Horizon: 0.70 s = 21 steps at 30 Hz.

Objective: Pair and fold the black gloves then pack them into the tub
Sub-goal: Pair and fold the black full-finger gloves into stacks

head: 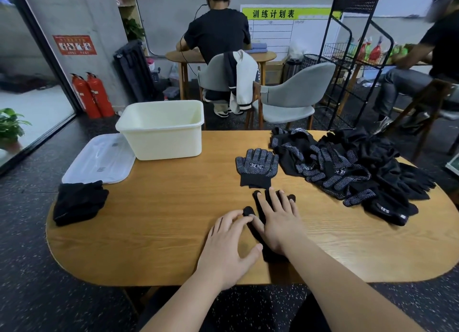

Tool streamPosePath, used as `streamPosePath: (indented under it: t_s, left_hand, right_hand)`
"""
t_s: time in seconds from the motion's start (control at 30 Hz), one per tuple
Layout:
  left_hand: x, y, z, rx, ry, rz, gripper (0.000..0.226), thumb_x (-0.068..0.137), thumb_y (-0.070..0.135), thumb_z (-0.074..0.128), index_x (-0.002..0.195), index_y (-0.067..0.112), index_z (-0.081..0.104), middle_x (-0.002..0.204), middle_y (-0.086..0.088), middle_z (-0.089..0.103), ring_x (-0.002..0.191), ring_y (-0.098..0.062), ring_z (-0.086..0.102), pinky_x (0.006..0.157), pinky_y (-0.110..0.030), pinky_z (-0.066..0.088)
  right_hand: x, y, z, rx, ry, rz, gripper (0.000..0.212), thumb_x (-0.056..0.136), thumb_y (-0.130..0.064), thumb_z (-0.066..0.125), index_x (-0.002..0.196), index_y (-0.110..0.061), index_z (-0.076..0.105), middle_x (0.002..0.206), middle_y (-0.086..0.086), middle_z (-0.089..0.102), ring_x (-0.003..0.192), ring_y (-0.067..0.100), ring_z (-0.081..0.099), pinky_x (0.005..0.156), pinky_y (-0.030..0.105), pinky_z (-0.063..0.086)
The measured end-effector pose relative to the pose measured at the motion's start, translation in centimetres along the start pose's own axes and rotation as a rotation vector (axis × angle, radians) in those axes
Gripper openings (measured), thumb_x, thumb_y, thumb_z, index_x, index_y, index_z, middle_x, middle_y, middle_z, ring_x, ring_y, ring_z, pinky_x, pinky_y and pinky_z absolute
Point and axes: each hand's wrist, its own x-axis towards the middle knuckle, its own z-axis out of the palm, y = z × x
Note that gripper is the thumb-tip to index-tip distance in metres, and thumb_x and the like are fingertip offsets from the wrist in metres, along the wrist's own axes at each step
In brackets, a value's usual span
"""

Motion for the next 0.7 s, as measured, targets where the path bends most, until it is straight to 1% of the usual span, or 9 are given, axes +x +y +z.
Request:
streamPosePath:
  t_s: [0.1,0.23,0.3,0.37,0.43,0.53,0.6,0.63,0.7]
  left_hand:
    - [-0.1,0.1,0.0,-0.041,0.028,-0.002,0.056,0.095,0.067,0.047,0.148,0.049,0.04,0.156,0.029,0.024,0.147,0.002,0.021,0.123,-0.035,0.029]
    - [-0.1,0.0,0.1,-0.04,0.048,-0.009,0.057,0.096,0.064,0.046,0.149,0.042,0.044,0.154,0.028,0.028,0.147,0.002,0.023,0.122,-0.035,0.032]
    - [-0.2,0.1,0.0,-0.03,0.048,-0.01,0.056,0.097,0.062,0.045,0.149,0.041,0.045,0.153,0.028,0.03,0.146,0.002,0.025,0.121,-0.036,0.033]
    - [-0.2,0.2,0.0,-0.017,0.045,-0.011,0.054,0.099,0.06,0.043,0.149,0.04,0.046,0.152,0.028,0.031,0.145,0.002,0.025,0.121,-0.036,0.033]
    - [-0.3,0.2,0.1,-0.006,0.049,-0.007,0.052,0.1,0.058,0.041,0.148,0.039,0.046,0.151,0.028,0.032,0.145,0.002,0.025,0.121,-0.035,0.032]
    - [-0.4,0.1,0.3,0.011,0.057,-0.001,0.05,0.102,0.055,0.039,0.148,0.037,0.048,0.15,0.027,0.036,0.144,0.002,0.027,0.12,-0.035,0.033]
    - [-0.4,0.2,0.4,0.065,0.044,0.016,0.052,0.102,0.058,0.04,0.148,0.036,0.048,0.151,0.026,0.037,0.146,0.0,0.026,0.12,-0.036,0.033]
    - [-0.4,0.2,0.5,0.101,0.031,0.028,0.055,0.102,0.061,0.04,0.149,0.035,0.048,0.152,0.025,0.036,0.148,-0.001,0.024,0.122,-0.037,0.031]
    - [-0.5,0.4,0.6,0.169,-0.006,0.047,0.064,0.1,0.07,0.038,0.153,0.034,0.046,0.156,0.023,0.033,0.152,-0.002,0.017,0.127,-0.036,0.023]
  right_hand:
    - [-0.8,-0.2,-0.2,-0.013,-0.001,-0.004,0.093,0.083,-0.081,-0.023,0.165,-0.037,-0.015,0.174,0.002,-0.02,0.16,0.029,-0.019,0.13,0.051,-0.003]
    - [-3.0,-0.9,0.5,-0.024,0.007,0.004,0.088,0.085,-0.079,-0.013,0.163,-0.039,-0.018,0.173,0.001,-0.023,0.16,0.028,-0.021,0.13,0.051,-0.005]
    - [-3.7,-1.2,0.6,-0.015,0.003,0.006,0.088,0.085,-0.08,-0.014,0.163,-0.039,-0.02,0.172,0.001,-0.026,0.159,0.028,-0.023,0.13,0.05,-0.005]
    - [-4.1,-1.1,0.7,0.006,0.019,-0.007,0.089,0.086,-0.08,-0.012,0.165,-0.039,-0.014,0.174,0.001,-0.022,0.16,0.028,-0.02,0.13,0.05,-0.003]
    - [-4.5,-1.1,0.8,0.042,0.068,-0.019,0.088,0.089,-0.079,-0.008,0.167,-0.038,-0.003,0.176,0.002,-0.013,0.161,0.029,-0.014,0.131,0.051,0.0]
    - [-4.9,-0.8,1.0,0.06,0.038,-0.024,0.086,0.09,-0.077,-0.012,0.167,-0.04,-0.005,0.175,-0.001,-0.015,0.161,0.026,-0.017,0.131,0.048,-0.002]
    - [-4.6,-0.2,0.5,0.191,0.037,-0.057,0.073,0.101,-0.071,0.004,0.167,-0.04,0.002,0.176,-0.005,-0.01,0.162,0.022,-0.014,0.131,0.045,-0.001]
    - [-4.5,0.2,0.2,0.283,0.066,-0.078,0.066,0.106,-0.064,0.013,0.167,-0.039,0.008,0.176,-0.007,-0.006,0.162,0.02,-0.011,0.131,0.045,0.002]
    - [-4.9,1.6,-0.4,0.399,0.171,-0.113,0.059,0.109,-0.053,0.026,0.166,-0.036,0.023,0.175,-0.013,0.002,0.162,0.015,-0.003,0.131,0.044,0.012]
